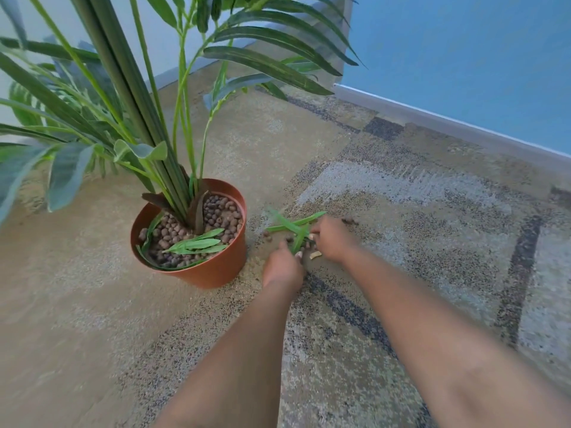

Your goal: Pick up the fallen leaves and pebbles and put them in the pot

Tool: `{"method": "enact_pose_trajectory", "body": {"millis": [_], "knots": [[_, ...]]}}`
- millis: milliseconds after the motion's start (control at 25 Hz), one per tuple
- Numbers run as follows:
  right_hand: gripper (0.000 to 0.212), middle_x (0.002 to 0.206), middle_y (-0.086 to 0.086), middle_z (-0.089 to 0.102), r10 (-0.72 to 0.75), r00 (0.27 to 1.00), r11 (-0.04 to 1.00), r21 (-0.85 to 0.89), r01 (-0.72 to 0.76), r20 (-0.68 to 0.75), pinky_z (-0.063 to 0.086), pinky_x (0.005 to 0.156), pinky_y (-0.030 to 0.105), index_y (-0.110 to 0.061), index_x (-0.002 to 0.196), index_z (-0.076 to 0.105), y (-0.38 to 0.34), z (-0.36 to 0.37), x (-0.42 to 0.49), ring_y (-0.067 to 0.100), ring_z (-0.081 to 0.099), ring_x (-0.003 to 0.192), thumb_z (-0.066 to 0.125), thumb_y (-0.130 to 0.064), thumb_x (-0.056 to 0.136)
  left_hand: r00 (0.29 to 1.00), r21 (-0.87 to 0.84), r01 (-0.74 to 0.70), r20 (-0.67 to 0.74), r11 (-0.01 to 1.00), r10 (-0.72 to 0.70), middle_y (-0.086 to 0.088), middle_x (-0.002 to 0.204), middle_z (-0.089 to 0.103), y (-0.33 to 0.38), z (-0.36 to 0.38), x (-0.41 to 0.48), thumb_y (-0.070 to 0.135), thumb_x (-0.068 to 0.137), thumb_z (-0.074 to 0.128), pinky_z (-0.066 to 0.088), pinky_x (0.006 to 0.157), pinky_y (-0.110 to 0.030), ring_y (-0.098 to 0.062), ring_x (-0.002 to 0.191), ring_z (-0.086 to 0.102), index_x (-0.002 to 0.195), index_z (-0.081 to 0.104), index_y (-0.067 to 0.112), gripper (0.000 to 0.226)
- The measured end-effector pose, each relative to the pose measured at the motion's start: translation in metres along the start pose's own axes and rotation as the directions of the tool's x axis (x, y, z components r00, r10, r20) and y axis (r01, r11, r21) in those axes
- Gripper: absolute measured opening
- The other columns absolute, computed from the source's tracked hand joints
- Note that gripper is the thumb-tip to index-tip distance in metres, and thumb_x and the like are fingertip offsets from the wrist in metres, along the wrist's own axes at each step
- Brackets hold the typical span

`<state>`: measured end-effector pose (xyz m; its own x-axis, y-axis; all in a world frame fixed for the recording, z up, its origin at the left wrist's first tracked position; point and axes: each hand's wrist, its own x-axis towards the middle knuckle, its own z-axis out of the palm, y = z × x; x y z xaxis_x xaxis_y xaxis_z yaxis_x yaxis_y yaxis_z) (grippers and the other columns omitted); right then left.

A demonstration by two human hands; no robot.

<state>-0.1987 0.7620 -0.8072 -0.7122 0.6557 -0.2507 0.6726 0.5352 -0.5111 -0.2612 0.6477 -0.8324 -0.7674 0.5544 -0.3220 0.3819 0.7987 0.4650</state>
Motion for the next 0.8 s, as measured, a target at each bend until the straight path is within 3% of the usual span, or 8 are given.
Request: {"method": "enact_pose_trajectory", "body": {"millis": [120, 240, 360, 440, 520, 600, 680, 800], "knots": [[0.031, 0.134, 0.013, 0.053, -0.152, 0.988, 0.960, -0.234, 0.151, 0.012, 0.035, 0.113, 0.049, -0.011, 0.124, 0.063, 0.006, 0.014, -0.008, 0.032, 0.044, 0.127, 0.057, -0.022, 0.096, 0.999, -0.052, -0.015, 0.041, 0.999, 0.017, -0.005, 0.091, 0.064, -0.004, -0.009, -0.004, 0.025, 0.095, 0.058, 0.041, 0.054, -0.031, -0.019, 0.072, 0.056, 0.123, 0.050, 0.012, 0.032], [0.046, 0.149, 0.010, 0.040, -0.256, 0.965, 0.910, -0.321, 0.261, 0.058, 0.024, 0.117, 0.049, -0.011, 0.138, 0.051, 0.017, 0.028, -0.020, 0.032, 0.026, 0.141, 0.060, -0.023, 0.095, 0.977, -0.422, 0.051, 0.208, 0.905, 0.042, -0.005, 0.083, 0.066, -0.015, -0.018, -0.020, 0.022, 0.094, 0.061, 0.054, 0.056, -0.033, -0.016, 0.065, 0.064, 0.096, 0.054, 0.014, 0.011], [0.041, 0.144, 0.010, 0.047, -0.277, 0.960, 0.922, -0.290, 0.256, -0.033, 0.036, 0.113, 0.045, -0.012, 0.137, 0.053, 0.019, 0.040, -0.026, 0.028, 0.038, 0.134, 0.057, -0.015, 0.096, 0.906, -0.809, 0.262, 0.394, 0.526, 0.156, -0.001, 0.070, 0.057, -0.022, -0.029, -0.046, 0.015, 0.095, 0.058, 0.043, 0.045, -0.017, -0.006, 0.048, 0.051, 0.092, 0.054, 0.008, 0.009], [0.035, 0.130, 0.012, 0.057, -0.317, 0.945, 0.925, -0.248, 0.289, -0.081, 0.044, 0.100, 0.039, -0.010, 0.130, 0.060, 0.018, 0.041, -0.027, 0.029, 0.049, 0.120, 0.056, -0.012, 0.095, 0.900, -0.913, 0.312, 0.373, 0.263, 0.227, 0.000, 0.064, 0.047, -0.021, -0.037, -0.059, 0.012, 0.095, 0.059, 0.036, 0.042, -0.016, -0.007, 0.049, 0.039, 0.091, 0.051, 0.007, 0.010], [0.032, 0.119, 0.009, 0.064, -0.345, 0.932, 0.921, -0.233, 0.312, -0.114, 0.046, 0.087, 0.032, -0.013, 0.125, 0.065, 0.016, 0.040, -0.029, 0.026, 0.055, 0.107, 0.059, -0.015, 0.094, 0.912, -0.948, 0.286, 0.313, 0.139, 0.263, 0.000, 0.063, 0.044, -0.020, -0.054, -0.067, 0.013, 0.094, 0.060, 0.033, 0.041, -0.015, -0.007, 0.050, 0.036, 0.093, 0.051, 0.009, 0.011], [0.026, 0.110, 0.003, 0.070, -0.212, 0.959, 0.977, -0.029, 0.210, -0.188, 0.054, 0.070, 0.023, -0.019, 0.118, 0.070, 0.014, 0.034, -0.030, 0.015, 0.062, 0.087, 0.064, -0.017, 0.092, 0.929, -0.972, 0.219, 0.235, 0.087, 0.285, 0.001, 0.063, 0.048, -0.022, -0.078, -0.073, 0.017, 0.091, 0.062, 0.034, 0.041, -0.014, -0.007, 0.050, 0.038, 0.093, 0.055, 0.008, 0.012], [0.024, 0.105, 0.001, 0.073, 0.050, 0.975, 0.930, 0.367, 0.033, -0.215, 0.047, 0.045, 0.010, -0.023, 0.111, 0.071, 0.015, 0.019, -0.031, 0.001, 0.058, 0.058, 0.069, -0.016, 0.088, 0.959, -0.989, 0.131, 0.145, 0.072, 0.242, 0.003, 0.063, 0.052, -0.029, -0.109, -0.076, 0.023, 0.085, 0.067, 0.037, 0.041, -0.014, -0.006, 0.049, 0.041, 0.087, 0.059, 0.009, 0.017], [0.030, 0.115, 0.006, 0.072, 0.239, 0.953, 0.722, 0.691, -0.044, -0.189, 0.056, 0.053, 0.019, -0.026, 0.111, 0.070, 0.022, -0.017, -0.029, 0.004, 0.065, 0.061, 0.073, -0.014, 0.084, 0.997, -0.996, -0.008, -0.002, 0.086, 0.076, 0.004, 0.062, 0.055, -0.046, -0.154, -0.073, 0.026, 0.084, 0.070, 0.038, 0.042, -0.014, -0.006, 0.049, 0.043, 0.083, 0.058, 0.011, 0.019]]}}
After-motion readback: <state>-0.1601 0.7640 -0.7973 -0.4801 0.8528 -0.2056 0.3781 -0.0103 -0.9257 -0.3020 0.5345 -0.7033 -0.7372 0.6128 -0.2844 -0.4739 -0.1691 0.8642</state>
